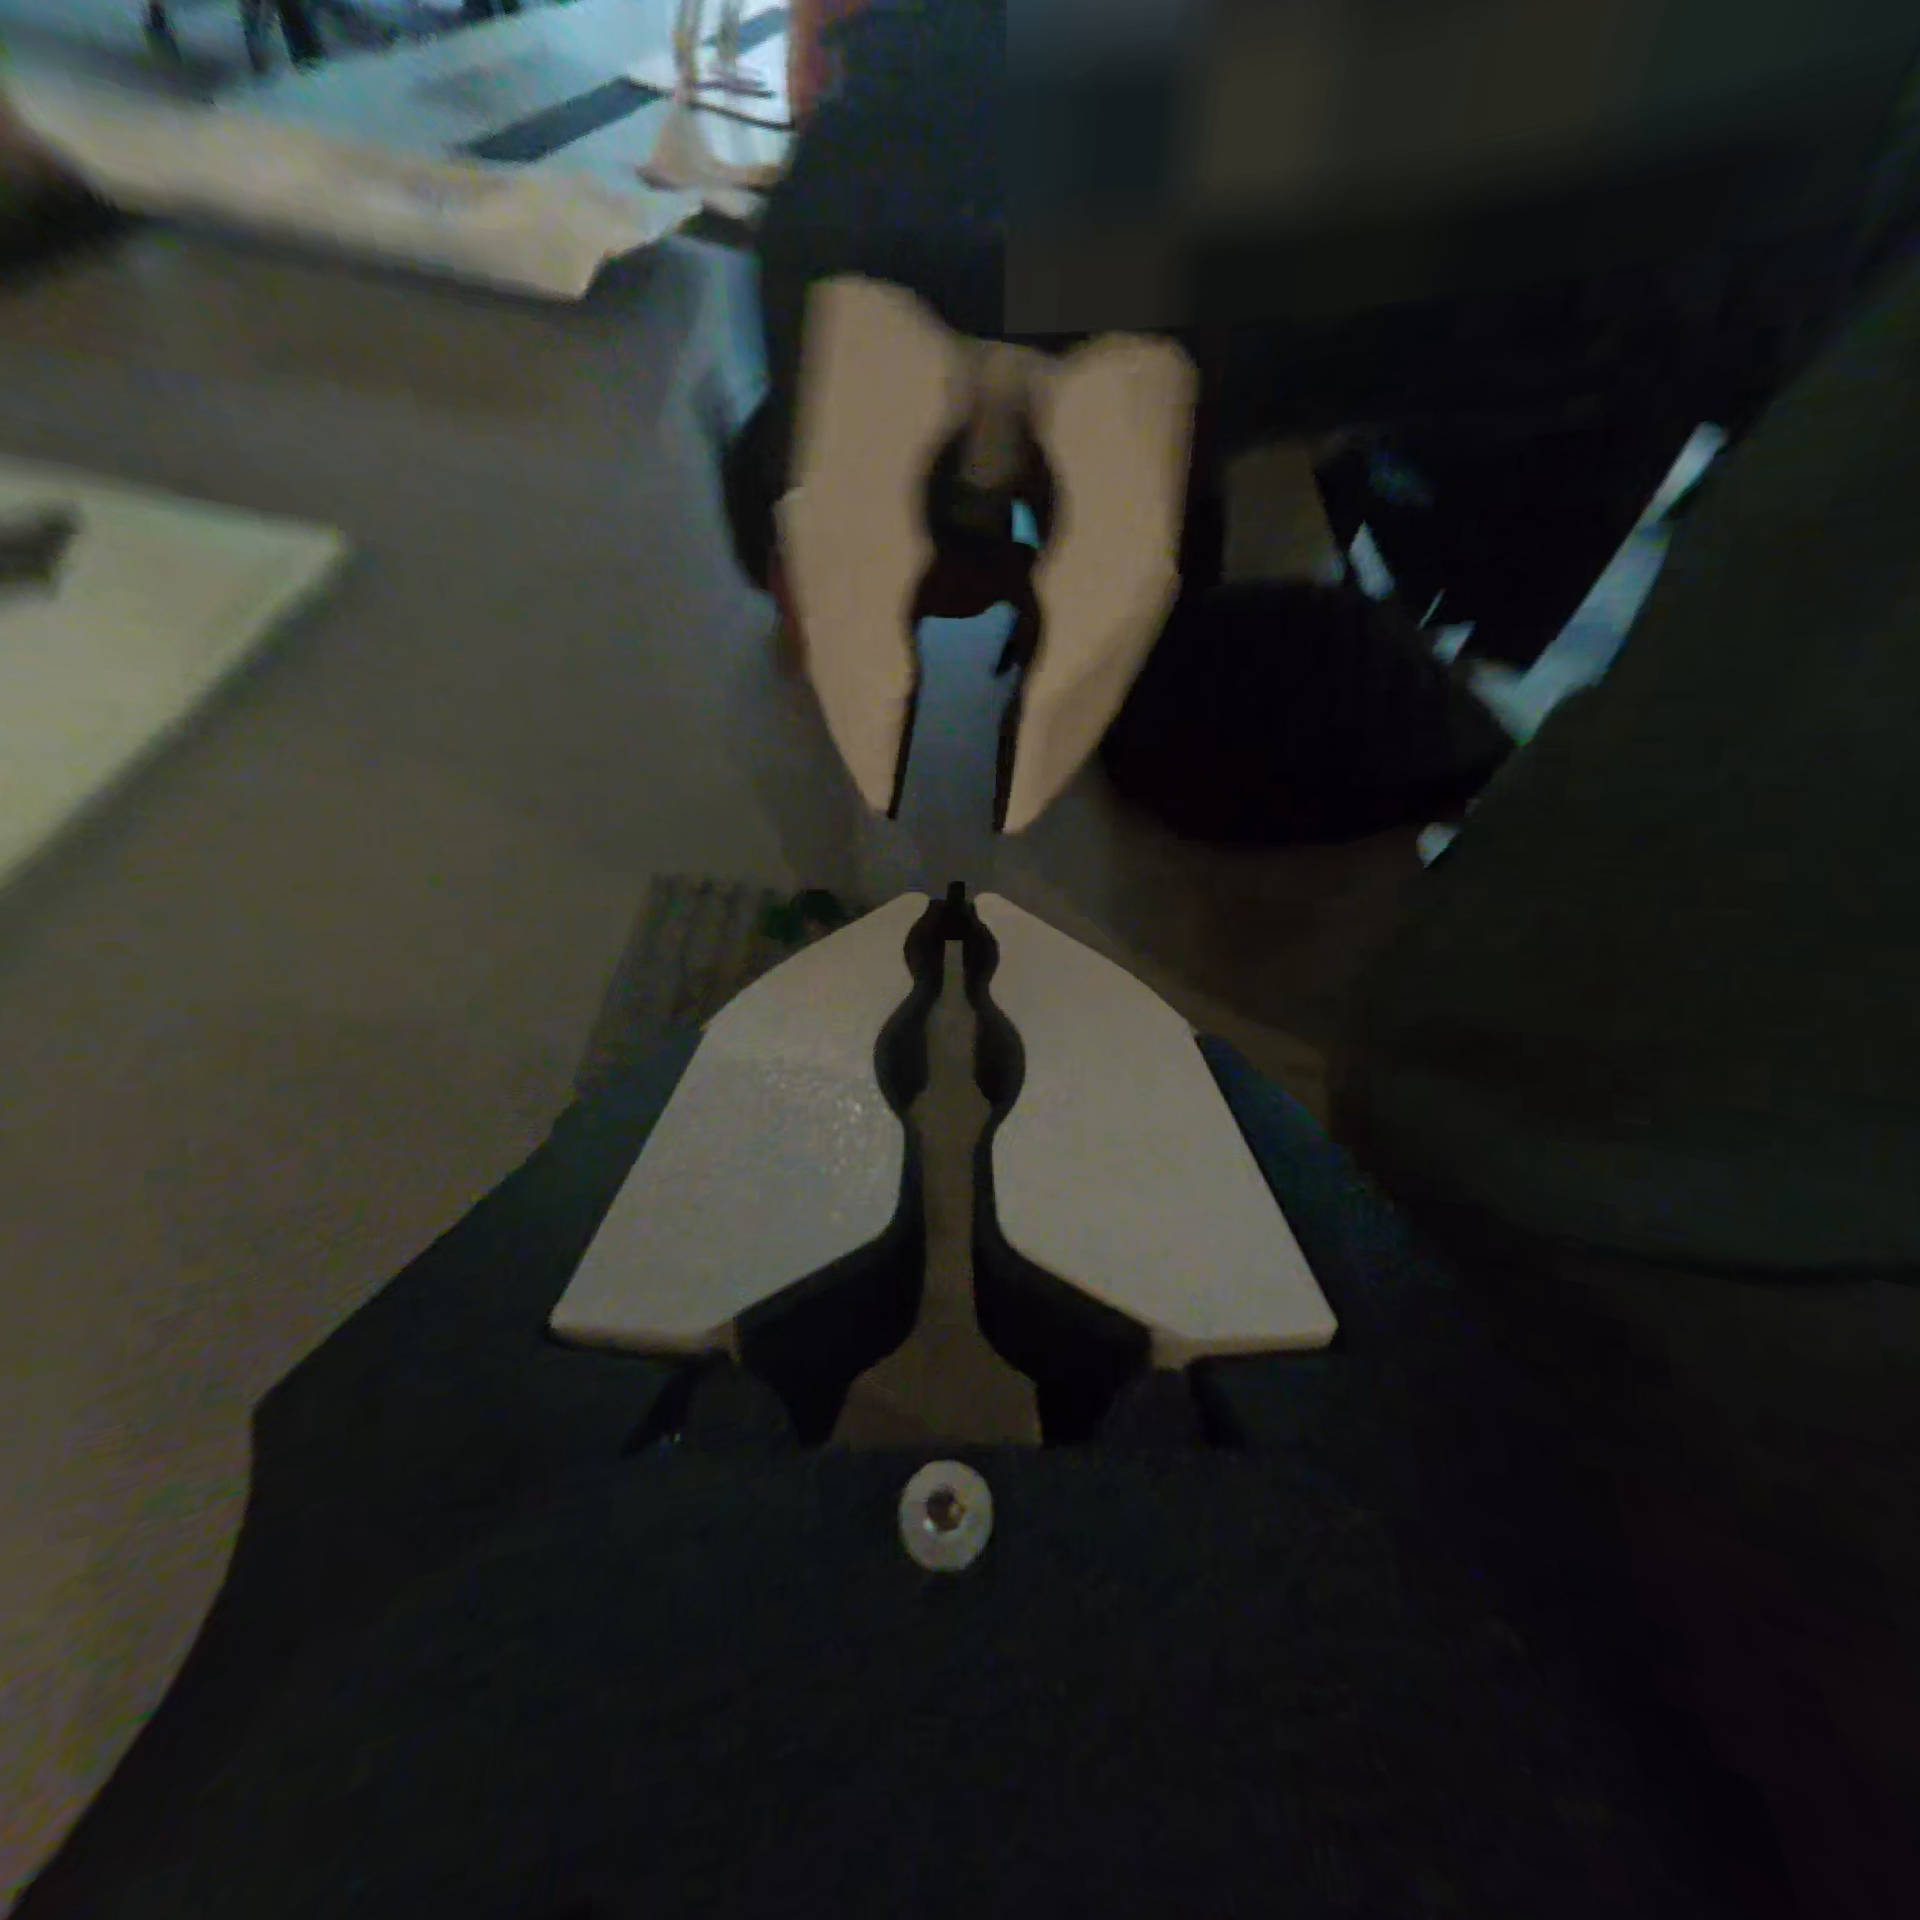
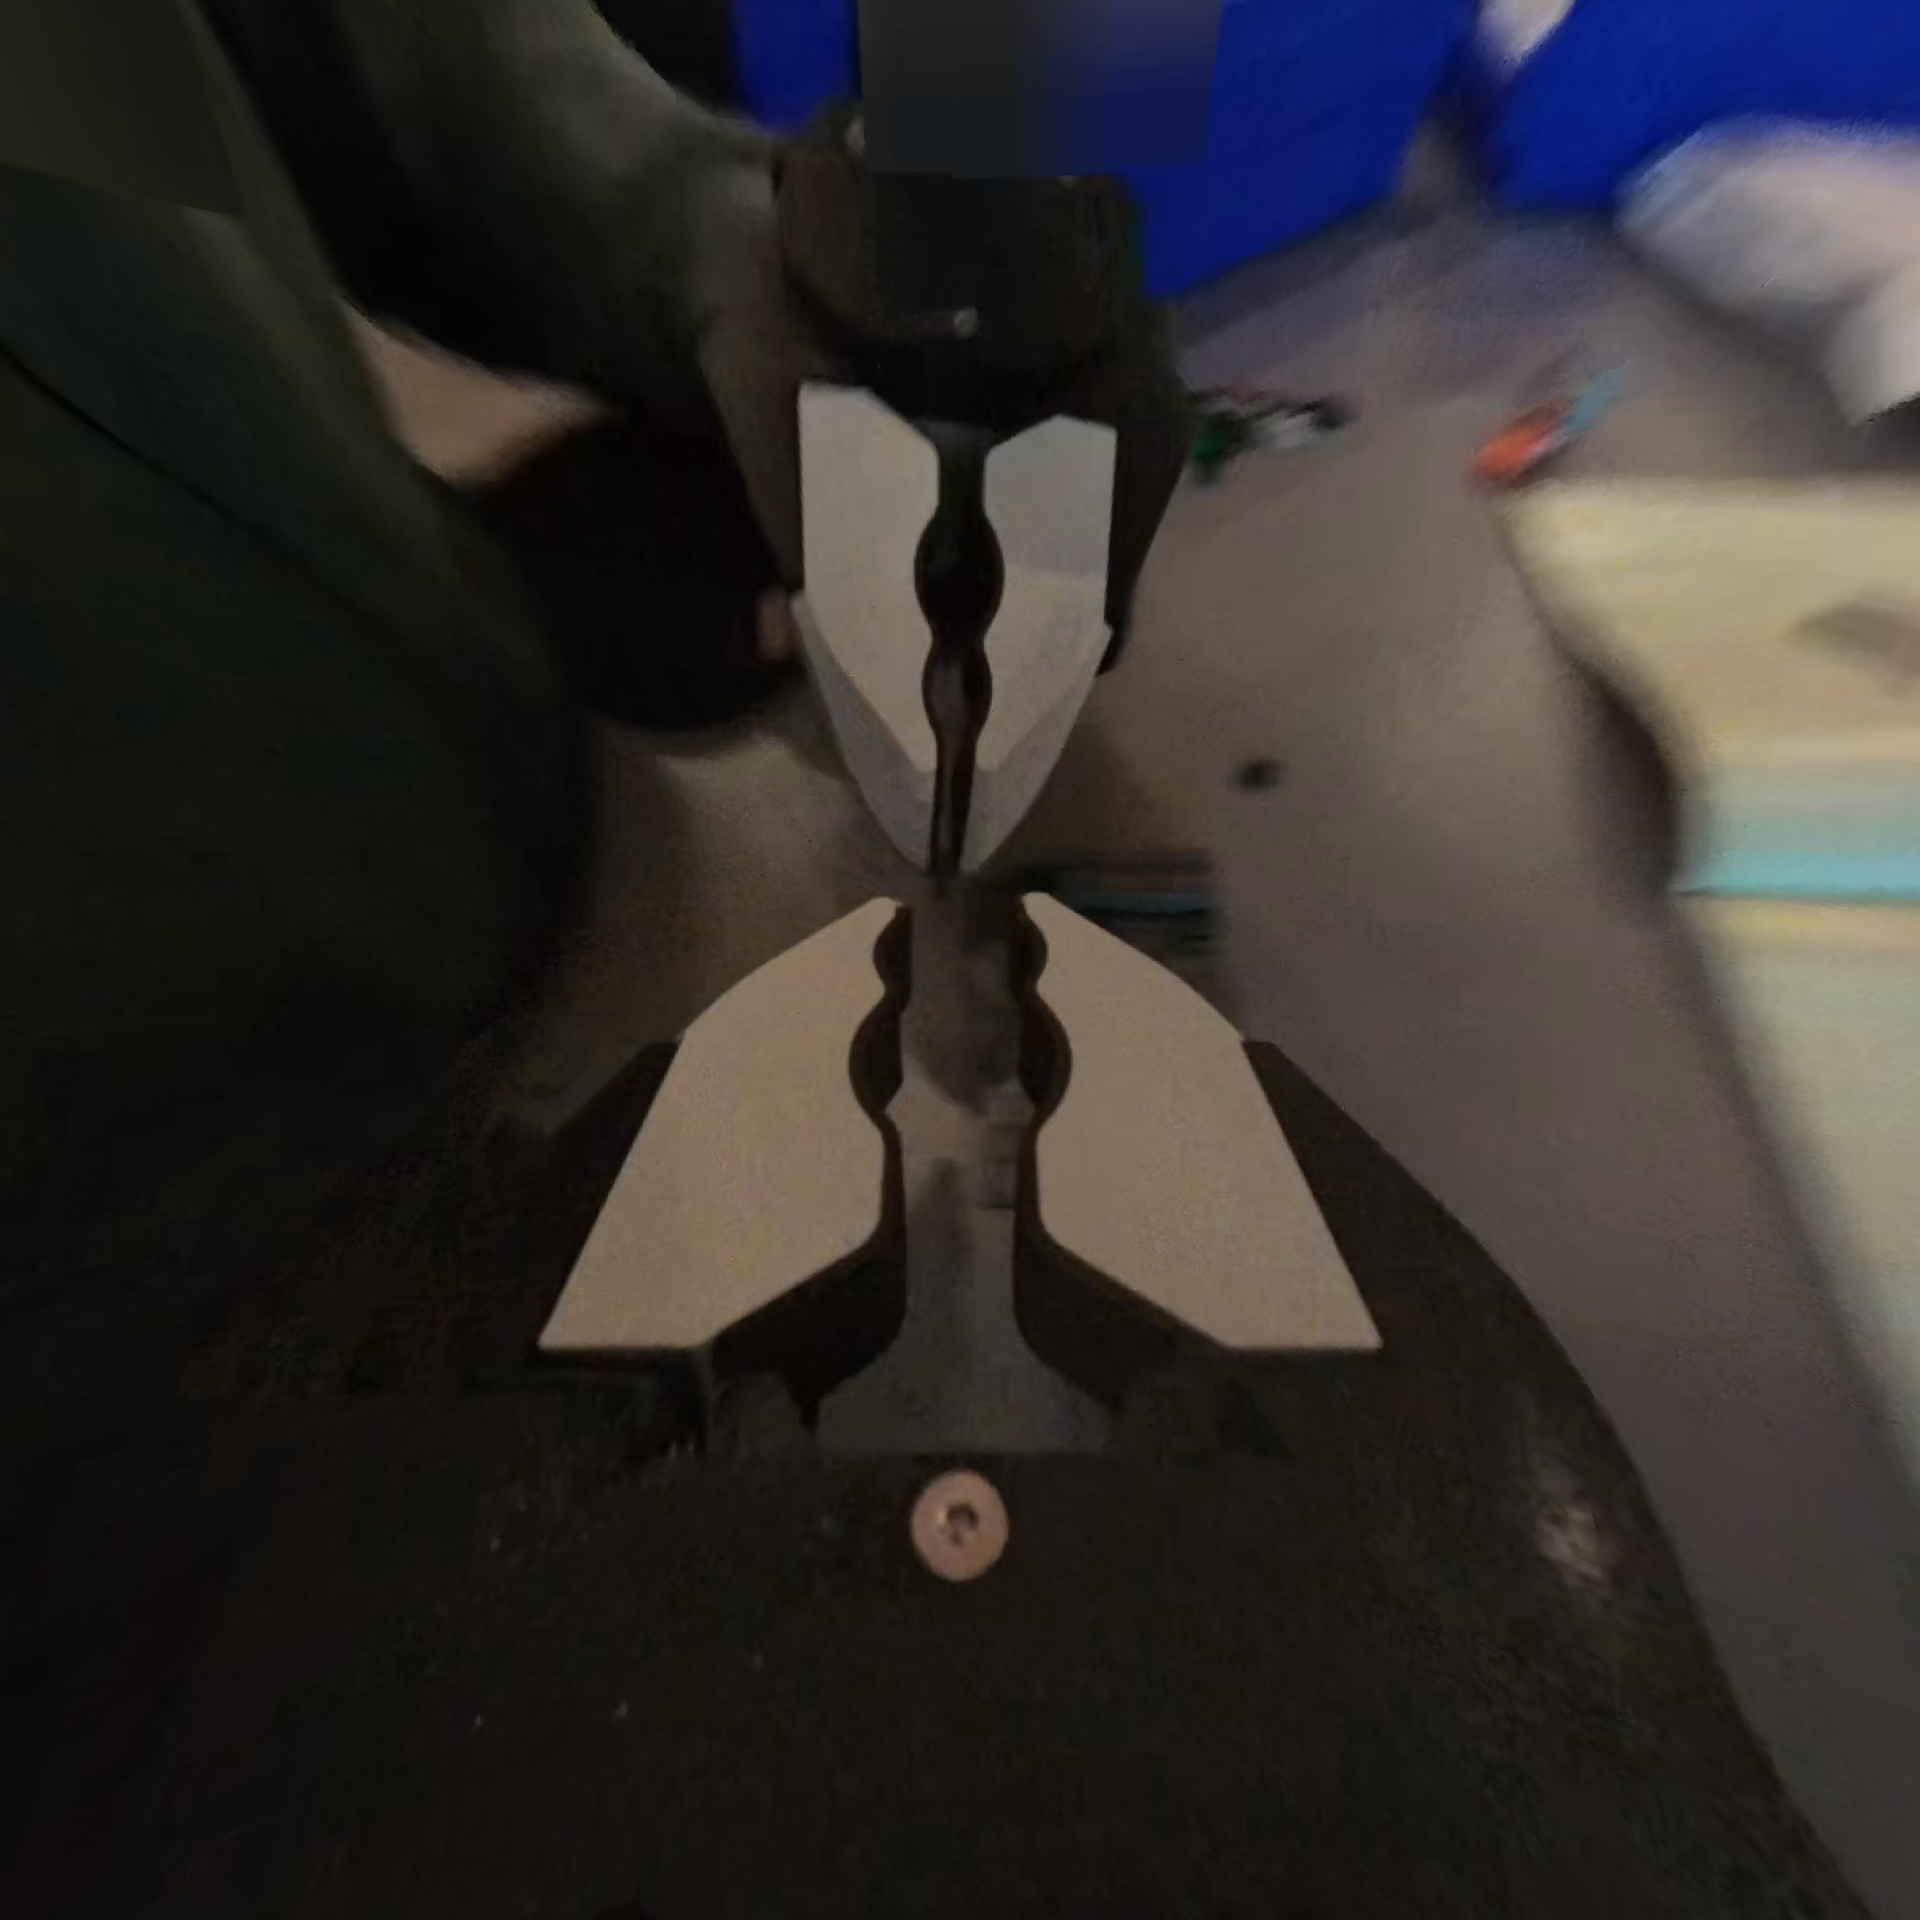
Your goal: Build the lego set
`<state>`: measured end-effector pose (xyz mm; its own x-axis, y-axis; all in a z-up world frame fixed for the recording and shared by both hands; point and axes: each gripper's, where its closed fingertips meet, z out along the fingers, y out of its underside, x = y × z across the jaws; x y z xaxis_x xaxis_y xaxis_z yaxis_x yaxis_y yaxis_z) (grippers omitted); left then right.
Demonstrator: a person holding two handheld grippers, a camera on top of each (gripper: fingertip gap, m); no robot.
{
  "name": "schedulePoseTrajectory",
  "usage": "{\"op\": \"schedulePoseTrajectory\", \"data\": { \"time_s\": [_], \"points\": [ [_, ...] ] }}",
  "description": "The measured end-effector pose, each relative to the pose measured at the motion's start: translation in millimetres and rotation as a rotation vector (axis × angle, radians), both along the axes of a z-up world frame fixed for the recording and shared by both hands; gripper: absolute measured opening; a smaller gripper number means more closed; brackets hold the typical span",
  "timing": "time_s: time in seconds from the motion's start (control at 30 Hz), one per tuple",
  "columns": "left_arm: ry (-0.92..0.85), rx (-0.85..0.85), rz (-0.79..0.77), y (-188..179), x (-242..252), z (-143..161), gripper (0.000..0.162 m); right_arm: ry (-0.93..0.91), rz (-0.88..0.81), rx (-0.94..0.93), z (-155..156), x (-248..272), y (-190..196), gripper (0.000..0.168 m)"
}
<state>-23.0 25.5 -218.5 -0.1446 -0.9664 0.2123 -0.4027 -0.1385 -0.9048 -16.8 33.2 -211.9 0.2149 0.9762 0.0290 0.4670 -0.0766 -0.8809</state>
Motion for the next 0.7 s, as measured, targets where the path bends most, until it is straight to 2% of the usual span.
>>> {"op": "schedulePoseTrajectory", "data": {
  "time_s": [0.13, 0.37, 0.57, 0.7],
  "points": [
    [-0.014, -0.230, 0.044, 7, 3, 4, 0.002, -0.037, -0.095, 0.280, 0, -3, 6, 0.017],
    [-0.101, -0.650, 0.073, 15, 11, 20, 0.002, -0.018, -0.182, 0.480, 14, -2, 12, 0.013],
    [-0.133, -0.774, 0.054, 13, 14, 28, 0.002, -0.034, -0.171, 0.525, 17, -1, 11, 0.009],
    [-0.136, -0.795, 0.047, 13, 15, 30, 0.003, -0.041, -0.160, 0.546, 20, -1, 11, 0.008]
  ]
}}
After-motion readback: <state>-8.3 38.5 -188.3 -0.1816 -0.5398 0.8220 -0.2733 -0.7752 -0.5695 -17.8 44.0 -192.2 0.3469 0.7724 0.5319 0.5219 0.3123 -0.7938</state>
